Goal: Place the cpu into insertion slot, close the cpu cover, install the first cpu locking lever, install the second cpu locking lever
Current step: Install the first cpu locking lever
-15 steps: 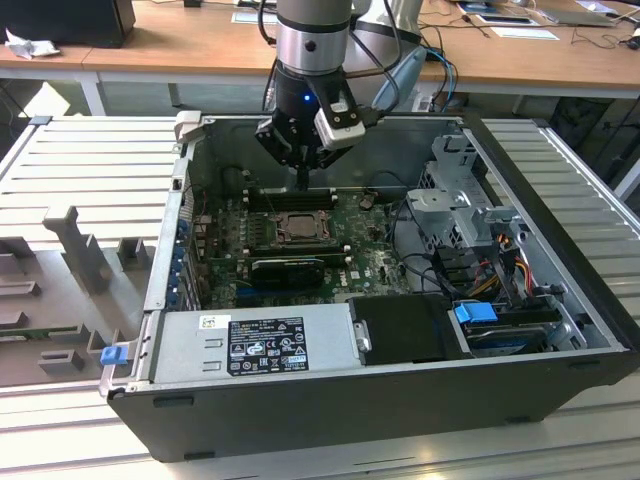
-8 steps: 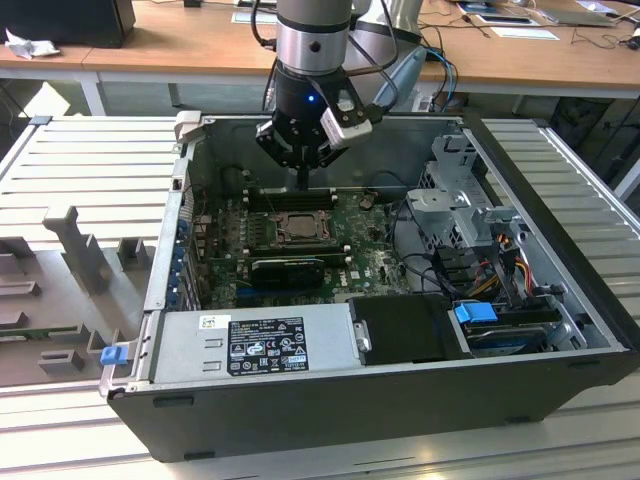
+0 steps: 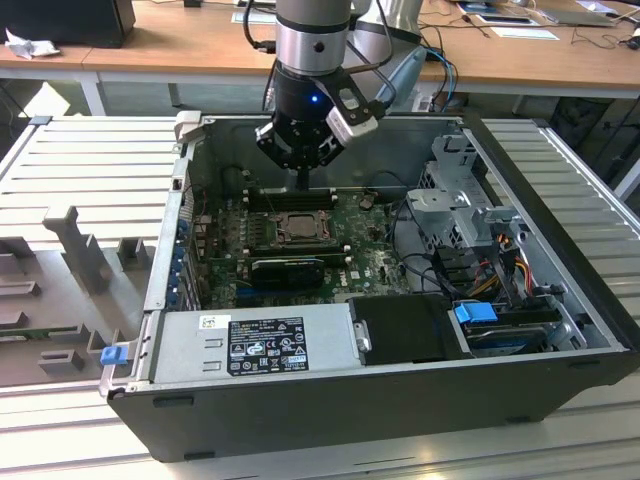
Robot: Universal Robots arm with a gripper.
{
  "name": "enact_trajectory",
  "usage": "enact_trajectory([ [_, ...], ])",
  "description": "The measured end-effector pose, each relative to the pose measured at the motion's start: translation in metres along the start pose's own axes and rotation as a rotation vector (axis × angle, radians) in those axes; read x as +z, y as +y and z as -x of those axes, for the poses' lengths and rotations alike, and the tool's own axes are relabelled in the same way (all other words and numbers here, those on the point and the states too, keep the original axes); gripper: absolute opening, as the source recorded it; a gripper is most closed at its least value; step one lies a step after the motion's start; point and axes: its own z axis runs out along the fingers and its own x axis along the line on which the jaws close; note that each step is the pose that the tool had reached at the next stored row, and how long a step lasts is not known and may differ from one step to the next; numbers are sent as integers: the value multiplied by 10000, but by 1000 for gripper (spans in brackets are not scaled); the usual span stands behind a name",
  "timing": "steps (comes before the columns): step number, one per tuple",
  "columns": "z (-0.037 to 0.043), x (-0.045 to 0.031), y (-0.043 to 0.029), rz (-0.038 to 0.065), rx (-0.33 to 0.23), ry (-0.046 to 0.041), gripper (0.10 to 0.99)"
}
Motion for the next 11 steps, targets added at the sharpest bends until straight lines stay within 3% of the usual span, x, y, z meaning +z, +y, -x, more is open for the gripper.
enact_trajectory([
  [4, -64, 0, 6, -2, 0, -11, 106],
  [11, -263, 18, 25, -6, -1, -54, 106],
])
